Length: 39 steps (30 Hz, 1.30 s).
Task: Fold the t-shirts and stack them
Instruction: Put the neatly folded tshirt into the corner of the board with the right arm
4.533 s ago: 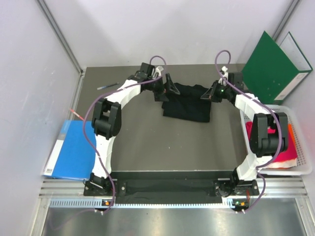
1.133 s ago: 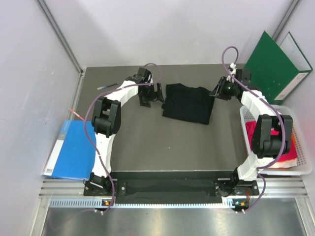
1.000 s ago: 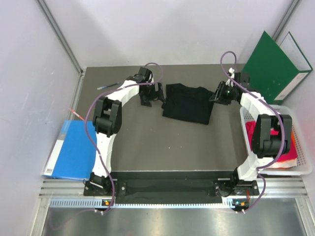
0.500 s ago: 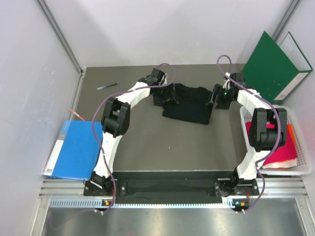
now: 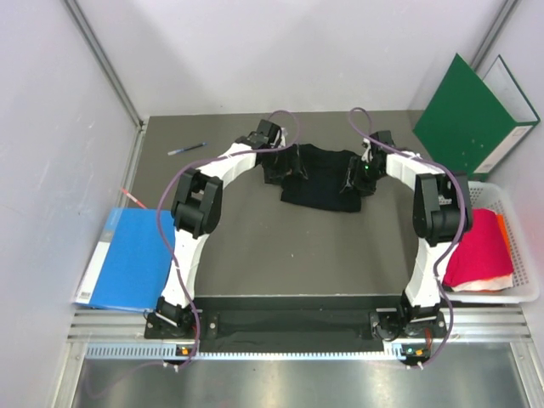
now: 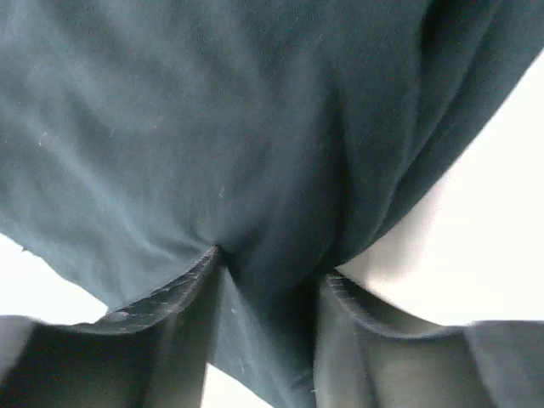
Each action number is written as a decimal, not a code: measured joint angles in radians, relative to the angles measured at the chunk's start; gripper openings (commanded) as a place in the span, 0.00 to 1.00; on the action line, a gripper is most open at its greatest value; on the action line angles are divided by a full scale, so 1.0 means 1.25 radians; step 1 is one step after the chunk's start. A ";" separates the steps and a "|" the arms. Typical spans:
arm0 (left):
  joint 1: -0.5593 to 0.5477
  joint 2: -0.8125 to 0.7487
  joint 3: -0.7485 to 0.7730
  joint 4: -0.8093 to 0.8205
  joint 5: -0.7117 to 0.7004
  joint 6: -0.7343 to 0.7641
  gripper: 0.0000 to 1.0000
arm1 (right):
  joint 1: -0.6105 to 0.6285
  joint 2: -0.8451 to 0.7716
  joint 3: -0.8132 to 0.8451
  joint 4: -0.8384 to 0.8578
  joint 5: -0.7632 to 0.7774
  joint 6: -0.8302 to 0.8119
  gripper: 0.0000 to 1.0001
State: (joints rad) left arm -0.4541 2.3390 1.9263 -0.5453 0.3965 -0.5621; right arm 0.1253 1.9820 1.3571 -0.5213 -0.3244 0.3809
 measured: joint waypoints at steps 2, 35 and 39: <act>0.000 -0.009 -0.013 0.000 0.003 0.001 0.98 | 0.013 0.043 0.062 -0.031 0.023 -0.007 0.05; 0.005 -0.267 -0.325 -0.061 0.009 0.031 0.98 | -0.205 0.260 0.514 -0.197 0.332 -0.097 0.70; 0.005 -0.282 -0.338 -0.057 0.009 0.030 0.98 | -0.194 0.227 0.482 -0.152 0.344 -0.110 0.77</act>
State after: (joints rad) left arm -0.4477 1.9862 1.5032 -0.6170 0.4076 -0.5243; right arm -0.1169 2.2654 1.9598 -0.7109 0.1051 0.2440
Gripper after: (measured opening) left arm 0.980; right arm 0.755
